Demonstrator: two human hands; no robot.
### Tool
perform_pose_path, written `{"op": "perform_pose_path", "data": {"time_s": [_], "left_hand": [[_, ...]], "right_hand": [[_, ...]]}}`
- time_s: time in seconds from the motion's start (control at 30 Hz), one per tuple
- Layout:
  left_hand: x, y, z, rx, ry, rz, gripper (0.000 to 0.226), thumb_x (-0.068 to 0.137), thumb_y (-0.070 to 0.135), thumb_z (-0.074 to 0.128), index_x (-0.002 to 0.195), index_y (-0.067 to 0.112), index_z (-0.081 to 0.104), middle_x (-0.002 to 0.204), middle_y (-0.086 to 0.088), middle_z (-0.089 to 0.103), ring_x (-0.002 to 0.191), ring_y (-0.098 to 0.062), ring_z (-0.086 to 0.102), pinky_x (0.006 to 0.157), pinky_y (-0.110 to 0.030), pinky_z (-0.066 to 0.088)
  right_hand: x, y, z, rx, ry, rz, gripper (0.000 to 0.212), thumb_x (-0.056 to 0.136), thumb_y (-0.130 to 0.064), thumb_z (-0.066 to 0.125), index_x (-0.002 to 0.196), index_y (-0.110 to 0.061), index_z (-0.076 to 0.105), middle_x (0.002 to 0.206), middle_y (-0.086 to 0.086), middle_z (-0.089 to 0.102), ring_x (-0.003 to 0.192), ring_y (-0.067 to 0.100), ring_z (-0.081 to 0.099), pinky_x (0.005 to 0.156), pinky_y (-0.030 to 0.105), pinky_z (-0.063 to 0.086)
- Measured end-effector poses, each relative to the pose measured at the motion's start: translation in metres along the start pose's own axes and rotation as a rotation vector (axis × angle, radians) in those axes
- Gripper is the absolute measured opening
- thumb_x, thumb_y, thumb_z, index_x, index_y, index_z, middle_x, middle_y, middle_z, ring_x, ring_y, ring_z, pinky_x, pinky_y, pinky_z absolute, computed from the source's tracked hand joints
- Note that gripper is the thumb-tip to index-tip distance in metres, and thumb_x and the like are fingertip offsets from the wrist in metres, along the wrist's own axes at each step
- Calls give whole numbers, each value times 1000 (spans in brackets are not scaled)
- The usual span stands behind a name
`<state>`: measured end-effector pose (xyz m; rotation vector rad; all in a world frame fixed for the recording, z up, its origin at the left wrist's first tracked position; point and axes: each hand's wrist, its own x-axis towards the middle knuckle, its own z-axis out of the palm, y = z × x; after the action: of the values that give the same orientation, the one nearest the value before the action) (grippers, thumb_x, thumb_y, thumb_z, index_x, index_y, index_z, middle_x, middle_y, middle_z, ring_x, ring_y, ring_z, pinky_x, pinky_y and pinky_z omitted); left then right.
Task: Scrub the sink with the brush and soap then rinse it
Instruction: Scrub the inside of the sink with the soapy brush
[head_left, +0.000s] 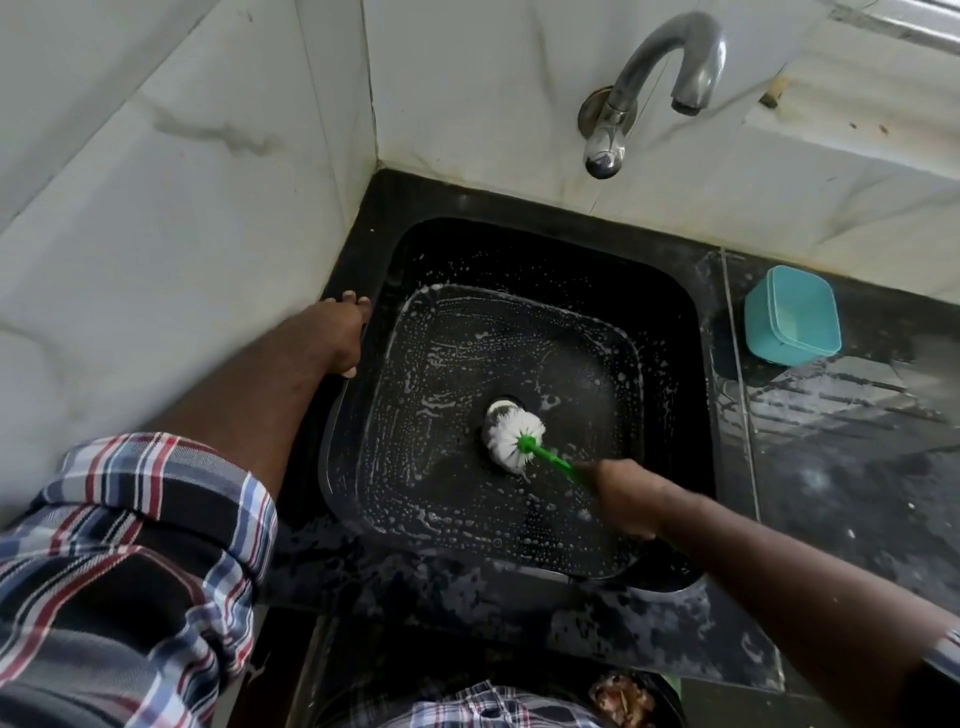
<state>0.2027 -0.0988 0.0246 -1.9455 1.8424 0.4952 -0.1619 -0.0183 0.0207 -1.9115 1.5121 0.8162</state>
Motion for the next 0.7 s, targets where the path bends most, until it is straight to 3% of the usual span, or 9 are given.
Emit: {"op": "perform_pose_path", "data": {"time_s": [0.1, 0.2, 0.33, 0.47, 0.57, 0.7], "left_hand": [[-2, 0, -1, -9, -1, -5, 107, 81, 18, 78, 157, 12, 3, 164, -14, 3, 149, -34, 17, 119, -39, 25], [-2, 1, -1, -19, -9, -9, 107, 81, 16, 77, 157, 13, 2, 164, -12, 2, 149, -34, 15, 119, -39, 24], [0, 0, -1, -10, -19, -12, 107, 81, 16, 77, 158, 13, 2, 164, -12, 1, 150, -34, 14, 119, -39, 23], [1, -1, -1, 5, -16, -9, 107, 81, 18, 78, 158, 13, 3, 164, -12, 3, 149, -33, 17, 118, -38, 24], [2, -1, 1, -1, -1, -7, 107, 80, 18, 78, 158, 13, 5, 164, -13, 4, 149, -34, 18, 117, -38, 24], [0, -1, 2, 4, 7, 10, 107, 79, 18, 79, 157, 10, 6, 163, -16, 6, 148, -36, 21, 117, -38, 26]], "right_hand": [[29, -4, -17, 26, 133, 37, 52, 93, -7, 40, 142, -23, 47, 111, 6, 69, 91, 21, 69, 74, 27, 56], [35, -21, 1, 101, 45, -2, 50, 96, -10, 40, 143, -23, 45, 110, 7, 66, 88, 20, 66, 71, 25, 53], [12, 19, -12, -73, -17, 28, 47, 94, -14, 41, 137, -31, 51, 112, 4, 68, 92, 20, 67, 79, 29, 54], [26, 5, -25, -80, 92, 73, 46, 95, -16, 42, 140, -23, 47, 120, 8, 66, 102, 24, 66, 84, 32, 54], [26, -31, -8, 16, -1, -16, 45, 96, -16, 42, 141, -15, 43, 123, 13, 63, 100, 26, 63, 83, 33, 51], [22, 11, -24, -173, -39, 53, 38, 96, -18, 42, 131, -14, 54, 118, 8, 66, 98, 25, 66, 79, 31, 52]]}}
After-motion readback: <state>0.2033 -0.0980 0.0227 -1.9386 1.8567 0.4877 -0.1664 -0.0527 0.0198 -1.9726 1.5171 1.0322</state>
